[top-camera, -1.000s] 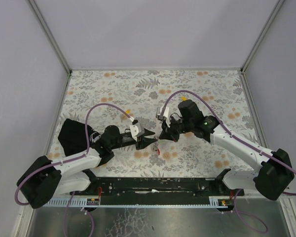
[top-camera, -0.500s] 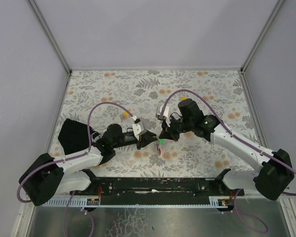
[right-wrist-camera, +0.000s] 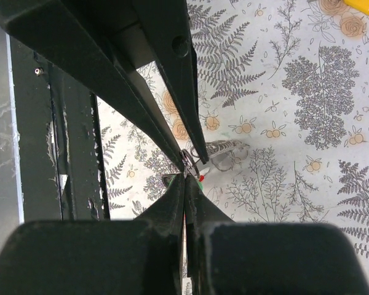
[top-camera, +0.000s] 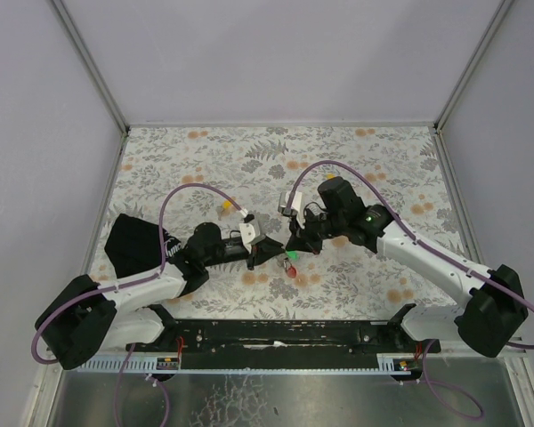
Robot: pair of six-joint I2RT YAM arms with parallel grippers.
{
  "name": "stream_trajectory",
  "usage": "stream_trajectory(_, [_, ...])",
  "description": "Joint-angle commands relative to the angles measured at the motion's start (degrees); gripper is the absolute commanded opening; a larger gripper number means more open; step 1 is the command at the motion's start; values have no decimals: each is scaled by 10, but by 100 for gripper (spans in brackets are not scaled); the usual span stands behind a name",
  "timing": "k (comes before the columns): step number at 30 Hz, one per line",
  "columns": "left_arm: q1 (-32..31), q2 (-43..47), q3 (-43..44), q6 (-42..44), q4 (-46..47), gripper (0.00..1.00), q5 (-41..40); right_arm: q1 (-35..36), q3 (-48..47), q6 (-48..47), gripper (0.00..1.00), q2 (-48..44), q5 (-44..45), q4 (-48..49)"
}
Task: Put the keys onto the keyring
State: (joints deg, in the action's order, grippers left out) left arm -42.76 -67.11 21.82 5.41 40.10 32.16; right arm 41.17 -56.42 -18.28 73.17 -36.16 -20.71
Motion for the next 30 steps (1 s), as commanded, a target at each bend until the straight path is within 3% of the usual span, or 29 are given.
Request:
stream_trajectory(1, [-5,-8,22,0,16,12,10,7,-34,-8,0,8,-17,1])
stream_trajectory(5, [-5,-8,21,-1,18,0,11,7,-32,-9,0,8,-5,-3])
stream_trajectory(14, [-5,11,3,10,4,0,-14,4,2,2,0,-12,91,-13])
stream_trajectory(30, [-7,17,-7,11,14,0,-22,-18,27,25,0,-11,97,-18])
